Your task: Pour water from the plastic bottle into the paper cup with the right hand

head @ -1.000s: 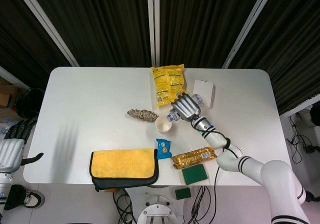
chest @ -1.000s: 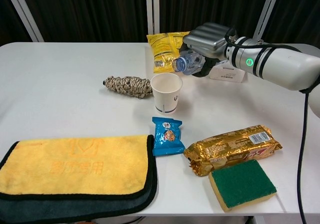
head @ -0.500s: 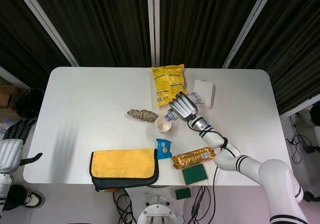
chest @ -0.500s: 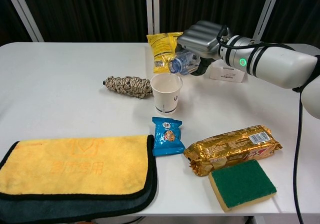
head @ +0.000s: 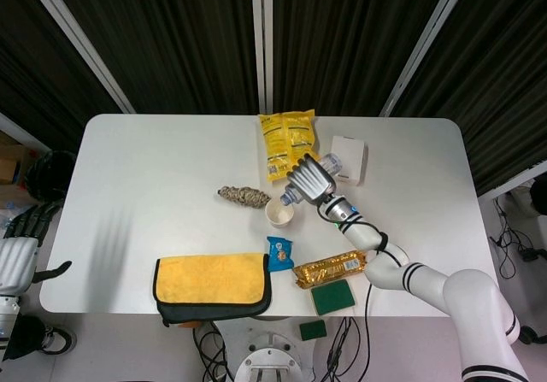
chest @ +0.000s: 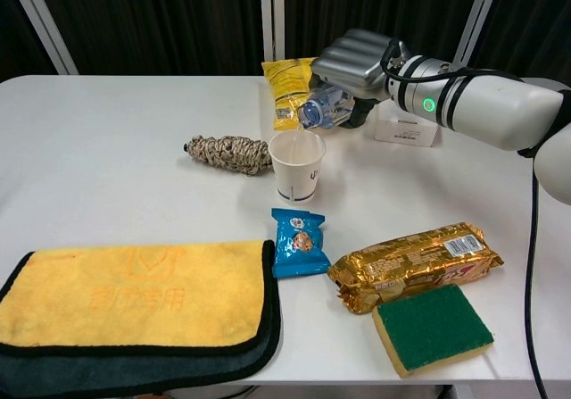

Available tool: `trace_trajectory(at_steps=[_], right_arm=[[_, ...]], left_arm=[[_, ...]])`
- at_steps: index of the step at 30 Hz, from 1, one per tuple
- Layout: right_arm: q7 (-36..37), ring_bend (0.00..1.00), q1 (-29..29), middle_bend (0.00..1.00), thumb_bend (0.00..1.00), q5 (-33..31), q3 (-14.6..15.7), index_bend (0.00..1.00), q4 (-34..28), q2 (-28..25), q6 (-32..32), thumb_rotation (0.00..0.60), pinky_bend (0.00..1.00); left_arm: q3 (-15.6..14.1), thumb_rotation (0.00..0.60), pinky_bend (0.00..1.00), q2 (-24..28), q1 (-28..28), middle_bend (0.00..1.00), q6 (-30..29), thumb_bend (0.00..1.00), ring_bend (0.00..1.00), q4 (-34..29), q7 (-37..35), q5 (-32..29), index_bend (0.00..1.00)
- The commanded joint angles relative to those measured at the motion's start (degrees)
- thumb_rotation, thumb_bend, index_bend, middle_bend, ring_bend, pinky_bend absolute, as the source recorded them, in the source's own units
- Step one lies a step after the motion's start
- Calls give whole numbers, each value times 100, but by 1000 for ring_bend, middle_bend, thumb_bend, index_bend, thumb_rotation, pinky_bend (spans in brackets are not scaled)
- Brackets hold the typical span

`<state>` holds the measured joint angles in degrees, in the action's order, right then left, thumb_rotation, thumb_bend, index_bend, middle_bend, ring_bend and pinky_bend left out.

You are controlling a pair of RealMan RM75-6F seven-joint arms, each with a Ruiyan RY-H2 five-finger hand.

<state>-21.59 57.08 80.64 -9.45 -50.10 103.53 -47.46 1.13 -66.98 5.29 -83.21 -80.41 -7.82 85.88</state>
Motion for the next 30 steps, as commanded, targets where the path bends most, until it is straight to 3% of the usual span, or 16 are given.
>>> trace_trajectory(at_steps=[1, 18, 30], right_arm=[[-83, 578, 9, 550, 364, -22, -5, 663, -39, -32, -8, 600, 572], [-244, 578, 18, 548, 364, -162, -26, 662, -235, -155, 19, 600, 570], [551, 578, -301, 540, 359, -364, -24, 657, -255, 25, -81, 600, 565]], left_arm=[[-1, 594, 116, 1, -2, 63, 0, 88, 0, 2, 0, -1, 86], [3, 593, 116, -11, -5, 62, -1, 88, 0, 16, -4, 3, 86], [2, 595, 116, -14, -23, 63, -8, 88, 0, 42, -34, -7, 86]])
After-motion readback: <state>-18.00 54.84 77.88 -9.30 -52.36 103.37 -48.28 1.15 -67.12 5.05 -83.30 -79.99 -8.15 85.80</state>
